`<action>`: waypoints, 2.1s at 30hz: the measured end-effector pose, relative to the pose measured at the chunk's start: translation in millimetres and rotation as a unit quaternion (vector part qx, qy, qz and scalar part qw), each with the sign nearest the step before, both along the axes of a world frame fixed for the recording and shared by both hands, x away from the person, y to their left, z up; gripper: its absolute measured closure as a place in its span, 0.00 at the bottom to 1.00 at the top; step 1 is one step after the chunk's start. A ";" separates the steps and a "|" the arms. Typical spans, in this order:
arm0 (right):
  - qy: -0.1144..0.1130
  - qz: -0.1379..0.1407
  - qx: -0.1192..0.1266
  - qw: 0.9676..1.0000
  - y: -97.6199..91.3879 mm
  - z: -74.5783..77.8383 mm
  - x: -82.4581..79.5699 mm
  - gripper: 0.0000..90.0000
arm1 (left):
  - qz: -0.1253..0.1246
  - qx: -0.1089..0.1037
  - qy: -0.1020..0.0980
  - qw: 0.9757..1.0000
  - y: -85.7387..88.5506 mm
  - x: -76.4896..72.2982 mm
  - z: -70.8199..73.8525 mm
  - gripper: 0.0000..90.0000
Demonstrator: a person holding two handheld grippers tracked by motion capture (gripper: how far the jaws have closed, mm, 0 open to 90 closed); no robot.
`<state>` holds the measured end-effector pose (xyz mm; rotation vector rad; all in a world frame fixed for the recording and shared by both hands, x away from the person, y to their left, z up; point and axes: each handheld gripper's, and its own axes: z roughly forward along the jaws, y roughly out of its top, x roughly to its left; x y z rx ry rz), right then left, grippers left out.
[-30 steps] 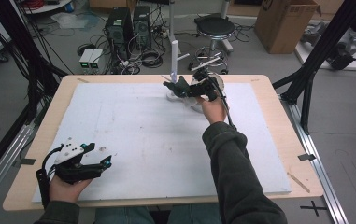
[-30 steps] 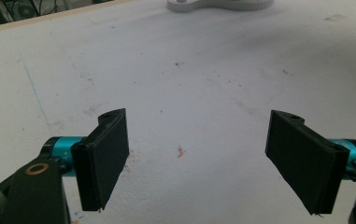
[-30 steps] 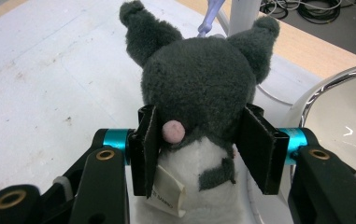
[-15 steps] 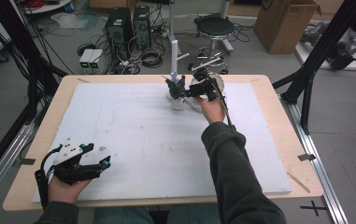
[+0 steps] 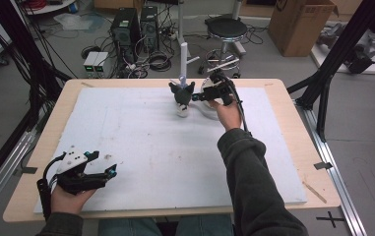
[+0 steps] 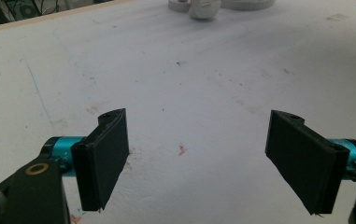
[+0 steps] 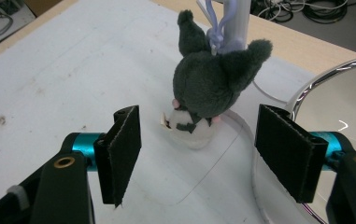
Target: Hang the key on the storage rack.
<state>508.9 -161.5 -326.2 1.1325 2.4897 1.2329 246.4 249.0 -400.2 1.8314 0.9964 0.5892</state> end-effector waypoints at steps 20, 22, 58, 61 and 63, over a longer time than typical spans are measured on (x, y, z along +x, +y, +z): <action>-0.010 0.005 0.019 1.000 -15.6 19.3 -16.7 0.26 | 0.000 0.001 0.000 1.000 -0.7 -0.5 -0.1 0.24; -0.008 0.006 0.021 1.000 -15.9 19.5 -17.7 0.26 | 0.000 0.001 0.000 1.000 -1.0 -0.5 -0.2 0.24; -0.020 -0.017 0.039 0.999 -34.0 1.5 -38.8 0.14 | -0.001 0.001 0.001 1.000 -1.0 0.4 0.1 0.24; -0.020 -0.022 0.041 0.999 -35.7 0.6 -40.6 0.14 | -0.002 0.001 0.003 1.000 -1.2 0.7 0.0 0.24; -0.021 -0.022 0.044 0.999 -36.4 0.8 -41.8 0.14 | -0.003 0.003 0.003 1.000 -1.2 1.0 -0.1 0.24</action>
